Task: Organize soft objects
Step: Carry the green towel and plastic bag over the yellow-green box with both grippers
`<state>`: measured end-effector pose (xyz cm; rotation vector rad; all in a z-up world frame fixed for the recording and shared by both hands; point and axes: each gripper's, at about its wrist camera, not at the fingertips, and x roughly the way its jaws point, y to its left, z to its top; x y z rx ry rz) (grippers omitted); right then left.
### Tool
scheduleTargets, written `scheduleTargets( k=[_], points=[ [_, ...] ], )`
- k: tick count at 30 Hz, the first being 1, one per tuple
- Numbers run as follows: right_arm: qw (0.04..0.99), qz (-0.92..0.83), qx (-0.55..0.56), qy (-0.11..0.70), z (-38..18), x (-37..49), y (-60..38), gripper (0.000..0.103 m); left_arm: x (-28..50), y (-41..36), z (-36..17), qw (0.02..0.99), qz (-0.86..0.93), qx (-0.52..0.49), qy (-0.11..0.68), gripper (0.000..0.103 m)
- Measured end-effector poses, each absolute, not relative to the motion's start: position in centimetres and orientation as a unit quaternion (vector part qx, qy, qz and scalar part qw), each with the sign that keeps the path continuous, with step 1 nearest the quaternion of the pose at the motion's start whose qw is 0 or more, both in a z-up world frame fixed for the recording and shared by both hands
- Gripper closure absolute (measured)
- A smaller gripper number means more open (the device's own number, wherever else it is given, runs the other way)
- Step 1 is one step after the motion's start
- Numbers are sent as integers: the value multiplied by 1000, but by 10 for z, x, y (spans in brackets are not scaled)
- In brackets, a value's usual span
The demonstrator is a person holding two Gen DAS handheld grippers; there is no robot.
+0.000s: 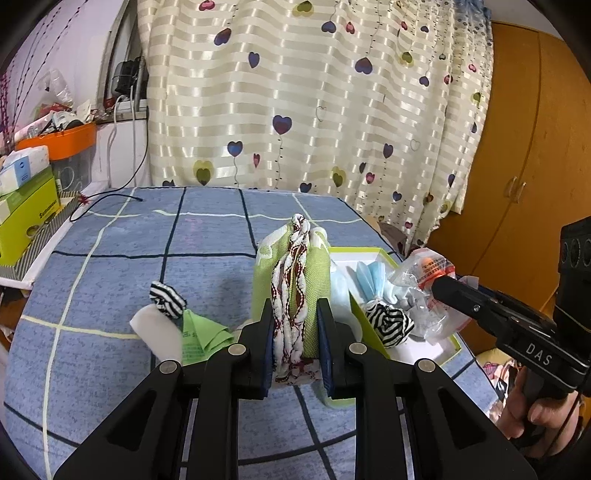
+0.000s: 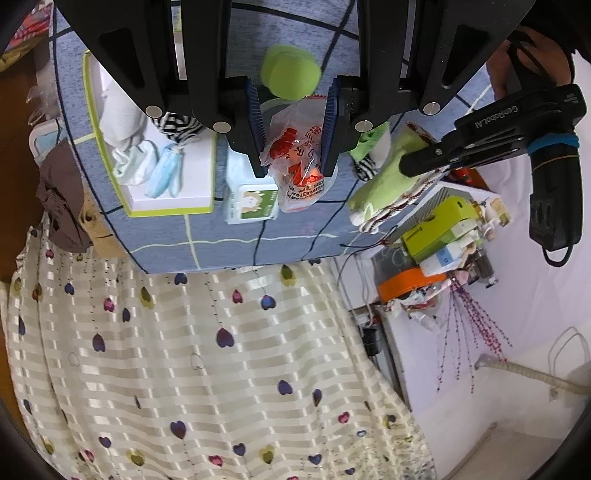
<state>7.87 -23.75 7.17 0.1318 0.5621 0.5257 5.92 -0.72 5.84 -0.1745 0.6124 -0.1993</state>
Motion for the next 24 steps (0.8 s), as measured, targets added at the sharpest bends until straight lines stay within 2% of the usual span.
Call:
scheduleTargets(
  k=[24],
  points=[
    [939,164,94,288,53,87,-319,76,80,-75,64,935,-171,-59,306,82]
  ],
)
